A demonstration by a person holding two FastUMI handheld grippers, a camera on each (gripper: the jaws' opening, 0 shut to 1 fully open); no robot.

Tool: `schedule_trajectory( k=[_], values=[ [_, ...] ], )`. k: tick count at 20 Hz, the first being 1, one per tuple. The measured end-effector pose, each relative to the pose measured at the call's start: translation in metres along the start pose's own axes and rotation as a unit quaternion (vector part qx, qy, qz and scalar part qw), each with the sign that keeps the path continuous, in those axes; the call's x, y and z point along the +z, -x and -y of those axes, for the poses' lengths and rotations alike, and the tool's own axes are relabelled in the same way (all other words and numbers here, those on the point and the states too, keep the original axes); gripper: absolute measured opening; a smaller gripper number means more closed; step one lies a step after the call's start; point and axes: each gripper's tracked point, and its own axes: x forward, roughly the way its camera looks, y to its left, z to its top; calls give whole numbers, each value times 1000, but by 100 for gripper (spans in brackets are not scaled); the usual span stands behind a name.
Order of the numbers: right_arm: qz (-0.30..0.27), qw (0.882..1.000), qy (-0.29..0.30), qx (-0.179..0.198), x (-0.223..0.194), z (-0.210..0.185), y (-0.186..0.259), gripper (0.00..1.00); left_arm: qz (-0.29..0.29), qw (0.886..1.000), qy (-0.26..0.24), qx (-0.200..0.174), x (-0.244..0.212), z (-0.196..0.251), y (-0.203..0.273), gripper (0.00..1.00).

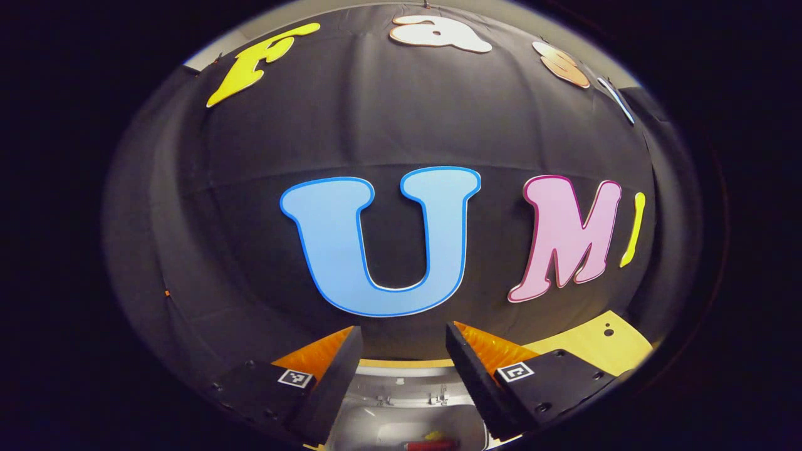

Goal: Press the lid of the desktop garbage bin to open it, pick up the crumpled paper on the desktop and throw it into the bin, then pick up the pop can on the desktop and drop it into the bin, and finally close the garbage bin lid.

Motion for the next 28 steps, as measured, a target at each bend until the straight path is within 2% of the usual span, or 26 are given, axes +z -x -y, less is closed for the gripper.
schedule_trajectory(
  k=[6,10,12,15,19,23,25,26,28],
  values=[
    [5,1000,-4,17,4,-11,0,97,-30,1000,-2,-2,-36,3,46,92],
    [12,1000,13,17,12,-19,1,97,-43,999,-5,9,-78,7,76,91],
    [10,1000,17,23,10,-24,1,97,-56,998,-11,-1,-102,14,86,91],
    [7,999,27,22,9,-25,3,97,-94,995,-14,-7,-138,16,91,91],
    [5,999,30,24,6,-29,2,98,-122,992,-30,-16,-153,15,89,93],
    [3,999,27,29,2,-34,3,97,-212,977,-27,-18,-198,14,93,93],
    [1,999,30,26,-1,-32,5,98,-192,981,-34,-27,-192,15,85,96],
    [-2,999,31,26,-2,-31,5,97,-200,979,-28,-35,-196,17,86,94],
    [-4,999,29,25,-4,-28,8,98,-199,979,-5,-49,-200,23,87,96]
  ],
)
